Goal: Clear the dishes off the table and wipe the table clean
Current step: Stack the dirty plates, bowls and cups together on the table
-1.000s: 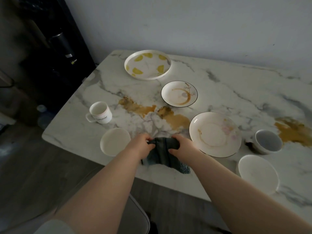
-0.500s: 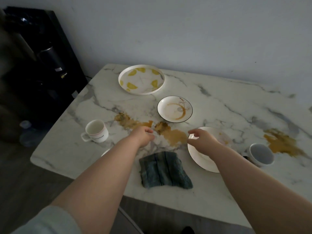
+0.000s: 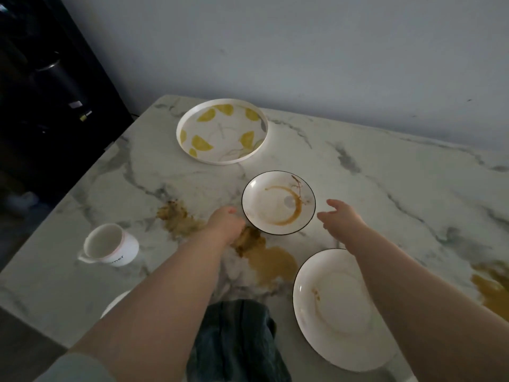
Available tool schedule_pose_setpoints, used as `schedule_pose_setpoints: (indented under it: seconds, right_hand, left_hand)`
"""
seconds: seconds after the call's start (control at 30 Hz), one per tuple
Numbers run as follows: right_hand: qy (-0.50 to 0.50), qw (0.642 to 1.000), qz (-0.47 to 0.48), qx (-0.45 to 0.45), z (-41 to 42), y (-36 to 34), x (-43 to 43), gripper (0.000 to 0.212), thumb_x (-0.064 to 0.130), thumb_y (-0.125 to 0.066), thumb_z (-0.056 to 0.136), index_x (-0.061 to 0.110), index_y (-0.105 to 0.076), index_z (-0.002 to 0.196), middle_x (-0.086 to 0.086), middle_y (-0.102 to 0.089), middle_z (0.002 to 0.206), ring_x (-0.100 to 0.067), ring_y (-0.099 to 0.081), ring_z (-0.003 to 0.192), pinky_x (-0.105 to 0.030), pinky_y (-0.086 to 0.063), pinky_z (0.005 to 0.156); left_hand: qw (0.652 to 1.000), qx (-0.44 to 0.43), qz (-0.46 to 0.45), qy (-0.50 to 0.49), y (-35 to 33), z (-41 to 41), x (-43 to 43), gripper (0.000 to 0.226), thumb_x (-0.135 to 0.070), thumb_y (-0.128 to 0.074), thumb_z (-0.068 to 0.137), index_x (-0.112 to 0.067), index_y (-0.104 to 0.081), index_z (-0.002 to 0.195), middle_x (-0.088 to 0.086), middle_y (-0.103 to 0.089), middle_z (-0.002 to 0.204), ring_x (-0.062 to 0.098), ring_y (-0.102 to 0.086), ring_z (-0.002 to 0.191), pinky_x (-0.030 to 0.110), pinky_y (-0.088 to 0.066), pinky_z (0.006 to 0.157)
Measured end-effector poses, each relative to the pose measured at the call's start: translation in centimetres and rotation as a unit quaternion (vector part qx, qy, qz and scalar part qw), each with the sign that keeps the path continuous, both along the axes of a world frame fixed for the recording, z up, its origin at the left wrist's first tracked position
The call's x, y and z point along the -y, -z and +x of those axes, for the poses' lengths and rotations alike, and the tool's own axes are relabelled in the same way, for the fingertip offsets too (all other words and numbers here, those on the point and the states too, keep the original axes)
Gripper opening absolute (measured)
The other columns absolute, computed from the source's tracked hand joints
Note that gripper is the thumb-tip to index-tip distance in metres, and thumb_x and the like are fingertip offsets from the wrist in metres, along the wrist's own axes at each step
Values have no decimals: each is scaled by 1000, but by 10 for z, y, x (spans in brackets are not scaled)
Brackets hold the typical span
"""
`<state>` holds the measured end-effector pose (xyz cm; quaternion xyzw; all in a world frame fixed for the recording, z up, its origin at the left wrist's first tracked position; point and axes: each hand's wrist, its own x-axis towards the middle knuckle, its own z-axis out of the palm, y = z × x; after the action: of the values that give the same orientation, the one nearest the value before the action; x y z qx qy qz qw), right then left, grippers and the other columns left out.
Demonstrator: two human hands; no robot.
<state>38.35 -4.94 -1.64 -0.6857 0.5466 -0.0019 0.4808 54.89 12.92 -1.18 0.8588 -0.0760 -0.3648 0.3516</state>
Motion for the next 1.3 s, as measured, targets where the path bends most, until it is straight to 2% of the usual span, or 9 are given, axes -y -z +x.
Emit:
schedule_pose_setpoints:
  seconds: [0.1, 0.13, 0.2, 0.3, 0.47, 0.67, 0.87, 1.13, 1.3]
  right_hand:
    - [-8, 1000, 11, -8, 10, 23, 22, 53, 25, -60, 89, 16, -48, 139, -11, -65, 120, -32, -63, 108, -42, -50, 96]
    - [-7, 1000, 14, -6, 14, 28, 26, 49, 25, -59, 89, 16, -51, 137, -11, -68, 114, -32, -65, 105, -42, -51, 94]
    - [-19, 1000, 15, -2, 22, 33, 29, 38, 21, -56, 89, 15, -59, 126, -7, -72, 92, -29, -67, 90, -37, -54, 84]
    - [-64, 997, -14, -31, 32, 37, 33, 21, 14, -52, 86, 11, -67, 101, -11, -73, 85, -27, -70, 77, -33, -55, 72]
    - [-86, 992, -74, -60, 32, 30, 34, 21, 8, -50, 80, 11, -65, 95, -9, -72, 88, -28, -65, 84, -26, -45, 61]
    - [-33, 994, -99, -28, -1, -22, 28, 16, 9, -51, 79, 11, -63, 88, -2, -70, 68, -24, -66, 76, -30, -49, 66]
    - [2, 990, -114, -79, -78, -65, -9, 15, 9, -50, 80, 13, -62, 72, -6, -72, 68, -24, -70, 73, -38, -57, 73]
    - [46, 983, -53, -169, -167, -54, -79, 17, 6, -53, 80, 3, -68, 87, -9, -73, 75, -22, -68, 68, -32, -58, 63]
    - [56, 983, -10, -172, -181, -30, -107, 18, 10, -56, 84, 0, -65, 95, -13, -70, 87, -21, -63, 69, -25, -47, 51]
  left_hand:
    - [999, -20, -4, -40, 9, 2, 19, 19, -23, -55, 91, -19, -63, 108, 8, -67, 97, 22, -64, 73, 25, -45, 54]
    - [999, -16, -3, -47, 11, 2, 24, 11, -21, -51, 93, -19, -62, 93, 8, -64, 85, 20, -59, 60, 23, -40, 50]
    - [999, 10, 6, -50, 16, 7, 31, 19, -16, -48, 92, -21, -58, 76, 9, -63, 76, 21, -55, 51, 21, -36, 46]
    - [998, 41, 18, -45, 22, 10, 37, 20, -5, -49, 83, -18, -64, 78, 16, -68, 75, 27, -58, 56, 25, -42, 49]
    - [994, 80, -5, -75, 25, 10, 37, 12, -9, -60, 77, -17, -65, 85, 14, -71, 88, 31, -68, 82, 41, -58, 77]
    - [988, 140, -65, -14, -11, 1, 43, 12, -19, -65, 78, -22, -62, 89, 4, -67, 86, 29, -67, 79, 37, -56, 77]
    - [980, 136, -92, 108, -42, -48, 37, 11, -18, -65, 78, -20, -63, 88, 0, -63, 71, 25, -64, 70, 28, -49, 65]
    - [960, 110, -44, 252, -17, -111, 0, 7, -16, -64, 78, -21, -60, 81, 2, -61, 68, 23, -59, 67, 24, -41, 56]
    - [959, 110, -15, 261, 5, -128, -19, 5, -13, -65, 79, -17, -63, 80, 5, -65, 77, 24, -62, 73, 27, -48, 66]
